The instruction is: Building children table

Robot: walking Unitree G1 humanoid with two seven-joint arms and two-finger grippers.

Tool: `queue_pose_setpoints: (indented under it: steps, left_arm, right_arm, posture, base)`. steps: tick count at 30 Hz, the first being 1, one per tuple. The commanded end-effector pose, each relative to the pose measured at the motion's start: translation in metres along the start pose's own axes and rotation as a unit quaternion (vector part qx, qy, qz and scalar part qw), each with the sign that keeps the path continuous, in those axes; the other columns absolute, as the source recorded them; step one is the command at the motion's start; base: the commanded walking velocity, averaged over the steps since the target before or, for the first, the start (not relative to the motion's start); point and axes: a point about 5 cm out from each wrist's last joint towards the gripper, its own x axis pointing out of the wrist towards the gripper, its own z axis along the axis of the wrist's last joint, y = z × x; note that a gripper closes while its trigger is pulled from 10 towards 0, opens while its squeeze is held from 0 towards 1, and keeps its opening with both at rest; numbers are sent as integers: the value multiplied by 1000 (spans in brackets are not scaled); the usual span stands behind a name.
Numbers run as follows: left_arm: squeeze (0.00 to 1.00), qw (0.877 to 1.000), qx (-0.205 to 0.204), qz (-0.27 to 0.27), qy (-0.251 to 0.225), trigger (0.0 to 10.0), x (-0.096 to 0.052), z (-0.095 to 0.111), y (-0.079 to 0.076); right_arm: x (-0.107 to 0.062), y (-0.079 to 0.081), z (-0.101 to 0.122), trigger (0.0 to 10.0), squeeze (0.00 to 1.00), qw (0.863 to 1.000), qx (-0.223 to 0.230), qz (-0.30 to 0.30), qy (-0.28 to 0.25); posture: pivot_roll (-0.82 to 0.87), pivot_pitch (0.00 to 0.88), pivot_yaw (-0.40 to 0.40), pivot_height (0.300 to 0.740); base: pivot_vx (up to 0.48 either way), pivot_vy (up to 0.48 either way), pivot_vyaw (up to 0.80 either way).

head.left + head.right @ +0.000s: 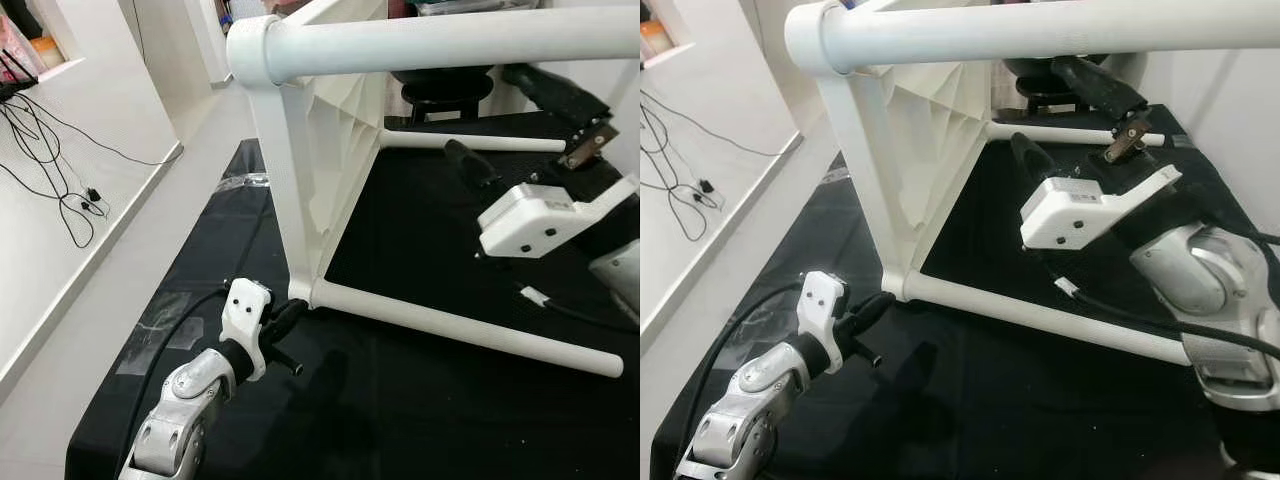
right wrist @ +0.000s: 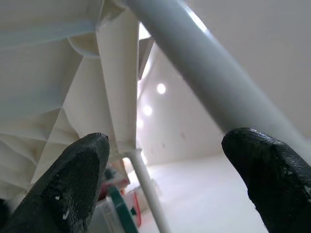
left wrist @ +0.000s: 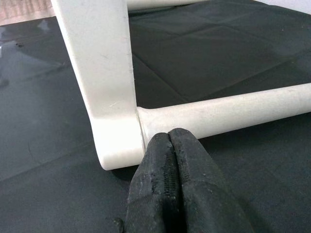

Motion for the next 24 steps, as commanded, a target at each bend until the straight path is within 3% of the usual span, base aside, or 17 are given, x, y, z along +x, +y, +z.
queue_pose_setpoints:
  steps: [1, 8, 13, 17, 19, 24]
  left_arm:
    - [0, 1000, 2, 7, 18, 10000, -3, -5, 8]
    - [0, 1000, 0, 1, 25, 10000, -1, -7, 8]
    - [0, 1000, -1, 1, 26, 10000, -1, -7, 9]
    - [0, 1000, -2, 2, 26, 10000, 0, -7, 9]
    - [0, 1000, -3, 3, 26, 10000, -1, -7, 9]
    - [0, 1000, -3, 3, 26, 10000, -1, -7, 9]
  right_arm:
    - [-2, 1, 7, 10000, 0, 1000, 1, 8, -25]
    - [-1, 15, 16, 10000, 0, 994, 4, 80, -71]
    - [2, 12, 16, 10000, 0, 994, -5, 76, -82]
    - [7, 0, 14, 10000, 0, 995, -20, 47, -83]
    - [10, -18, 6, 10000, 0, 997, -47, 10, -63]
    - [10, -23, 1, 10000, 0, 997, -57, 5, -50]
  posture:
    - [-112, 55, 154, 740]
    - [-119, 57, 166, 740]
    - [-116, 59, 168, 740]
    - [-112, 61, 168, 740]
    - [-111, 64, 169, 740]
    - [-111, 65, 169, 740]
  base:
    - [0, 0, 0]
    - [0, 0, 0]
    - [0, 0, 0]
    - [0, 0, 0]
    - [0, 0, 0]
    - [0, 0, 0]
